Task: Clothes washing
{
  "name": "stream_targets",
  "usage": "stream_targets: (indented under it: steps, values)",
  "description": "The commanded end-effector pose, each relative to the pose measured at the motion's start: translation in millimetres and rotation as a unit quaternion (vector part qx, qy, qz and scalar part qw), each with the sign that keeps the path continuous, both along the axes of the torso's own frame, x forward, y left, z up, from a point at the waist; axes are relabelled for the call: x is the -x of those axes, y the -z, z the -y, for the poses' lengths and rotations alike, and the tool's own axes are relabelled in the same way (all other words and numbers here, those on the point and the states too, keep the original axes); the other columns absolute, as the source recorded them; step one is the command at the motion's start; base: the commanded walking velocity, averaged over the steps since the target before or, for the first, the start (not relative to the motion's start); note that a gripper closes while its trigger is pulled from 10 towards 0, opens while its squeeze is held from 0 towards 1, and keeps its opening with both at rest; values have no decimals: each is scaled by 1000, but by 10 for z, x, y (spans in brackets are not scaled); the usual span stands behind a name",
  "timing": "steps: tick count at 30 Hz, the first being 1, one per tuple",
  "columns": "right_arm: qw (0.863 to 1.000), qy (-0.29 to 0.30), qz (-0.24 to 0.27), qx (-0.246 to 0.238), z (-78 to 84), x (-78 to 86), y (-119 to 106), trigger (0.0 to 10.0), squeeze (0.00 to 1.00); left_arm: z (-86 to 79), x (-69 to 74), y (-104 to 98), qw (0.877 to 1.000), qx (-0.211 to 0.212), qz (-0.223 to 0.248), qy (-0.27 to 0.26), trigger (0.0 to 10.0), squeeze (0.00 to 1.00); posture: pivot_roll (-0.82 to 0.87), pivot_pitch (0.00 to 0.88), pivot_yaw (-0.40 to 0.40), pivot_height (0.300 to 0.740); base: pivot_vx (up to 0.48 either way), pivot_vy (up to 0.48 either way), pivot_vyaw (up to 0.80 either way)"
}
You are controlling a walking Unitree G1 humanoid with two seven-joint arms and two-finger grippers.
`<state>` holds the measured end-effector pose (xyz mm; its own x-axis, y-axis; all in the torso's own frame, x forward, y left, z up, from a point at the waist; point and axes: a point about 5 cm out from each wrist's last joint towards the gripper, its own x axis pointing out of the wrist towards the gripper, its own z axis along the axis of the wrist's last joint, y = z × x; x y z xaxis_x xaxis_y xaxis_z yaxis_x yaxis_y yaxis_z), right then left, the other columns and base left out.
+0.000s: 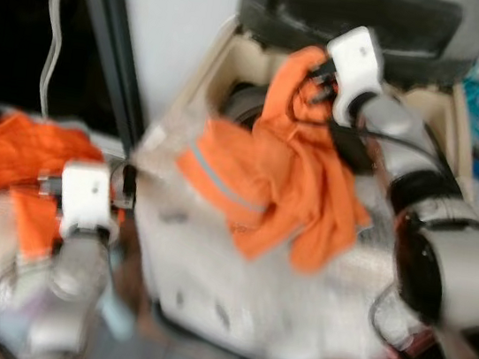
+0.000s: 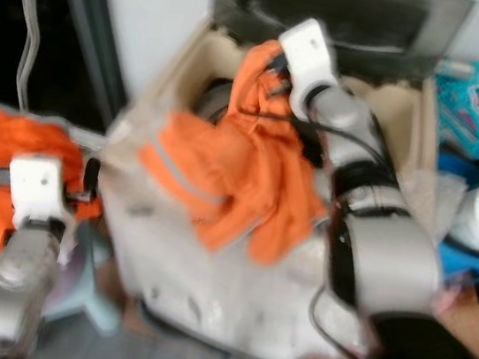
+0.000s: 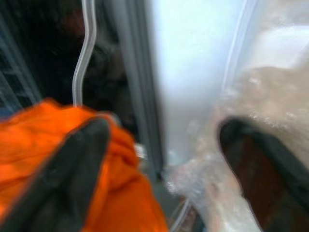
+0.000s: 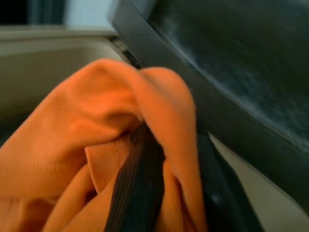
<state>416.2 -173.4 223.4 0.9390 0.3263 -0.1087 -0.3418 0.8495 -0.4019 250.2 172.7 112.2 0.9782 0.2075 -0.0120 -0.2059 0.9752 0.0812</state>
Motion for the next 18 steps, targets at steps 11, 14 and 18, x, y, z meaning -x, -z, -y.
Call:
stream_targets:
  steps: [11, 14, 18]
  values:
    - [989, -106, 100, 19, 55, 247, -57, 10000, 1000, 6, -15, 9, 1000, -18, -9, 13, 10000, 0, 13, 0, -1, 740, 0, 0, 0]
    - [974, -143, 164, -62, -49, 398, -303, 10000, 1000, -2, -17, 11, 1000, -19, -10, 12, 10000, 0, 10, 0, -1, 740, 0, 0, 0]
    - [967, -236, 83, -50, -176, 678, 17, 10000, 1000, -31, -2, 22, 1000, -24, -15, 0, 10000, 0, 8, 0, -2, 740, 0, 0, 0]
